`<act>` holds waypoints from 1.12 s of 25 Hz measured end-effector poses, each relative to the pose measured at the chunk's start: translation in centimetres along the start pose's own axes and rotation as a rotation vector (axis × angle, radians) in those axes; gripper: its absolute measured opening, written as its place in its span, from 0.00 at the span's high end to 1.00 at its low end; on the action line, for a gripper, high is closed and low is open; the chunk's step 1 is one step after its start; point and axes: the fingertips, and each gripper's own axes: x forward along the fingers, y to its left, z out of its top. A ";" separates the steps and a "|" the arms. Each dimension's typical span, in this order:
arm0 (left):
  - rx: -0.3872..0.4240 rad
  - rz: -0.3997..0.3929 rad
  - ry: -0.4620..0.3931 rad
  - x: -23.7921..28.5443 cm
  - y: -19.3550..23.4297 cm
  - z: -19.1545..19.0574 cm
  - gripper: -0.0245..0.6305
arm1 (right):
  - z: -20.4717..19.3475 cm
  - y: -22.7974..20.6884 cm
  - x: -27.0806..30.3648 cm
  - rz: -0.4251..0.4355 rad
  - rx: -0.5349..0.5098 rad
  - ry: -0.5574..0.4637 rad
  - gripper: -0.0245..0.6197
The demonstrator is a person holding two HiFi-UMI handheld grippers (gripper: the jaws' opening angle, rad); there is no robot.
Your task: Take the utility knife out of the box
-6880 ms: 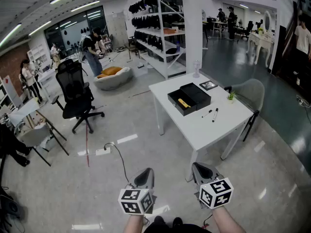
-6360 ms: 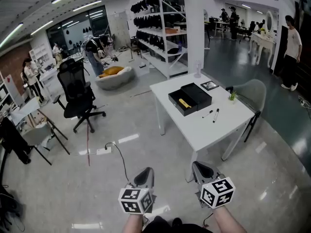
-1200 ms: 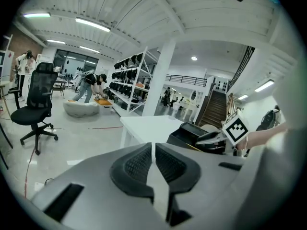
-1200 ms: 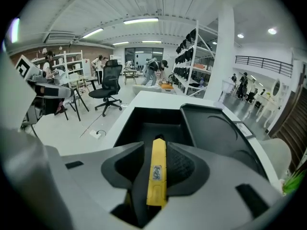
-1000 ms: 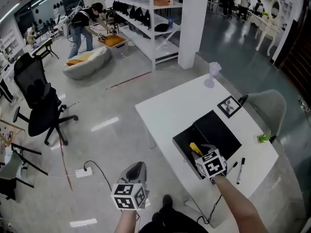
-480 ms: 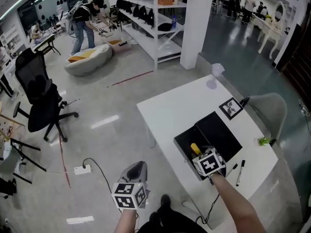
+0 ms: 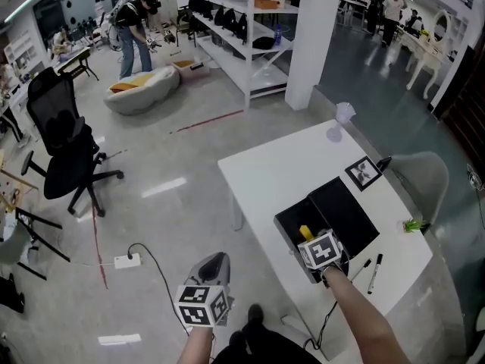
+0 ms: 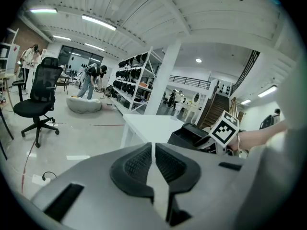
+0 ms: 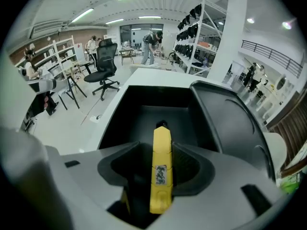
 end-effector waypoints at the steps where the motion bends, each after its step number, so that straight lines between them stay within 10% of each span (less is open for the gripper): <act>1: -0.003 0.001 0.001 -0.1 0.1 -0.1 0.92 | -0.1 0.0 0.0 0.005 0.009 -0.001 0.66; 28: -0.018 0.006 0.005 -0.5 1.2 0.3 0.92 | 0.4 1.3 -0.3 0.073 0.011 -0.055 0.78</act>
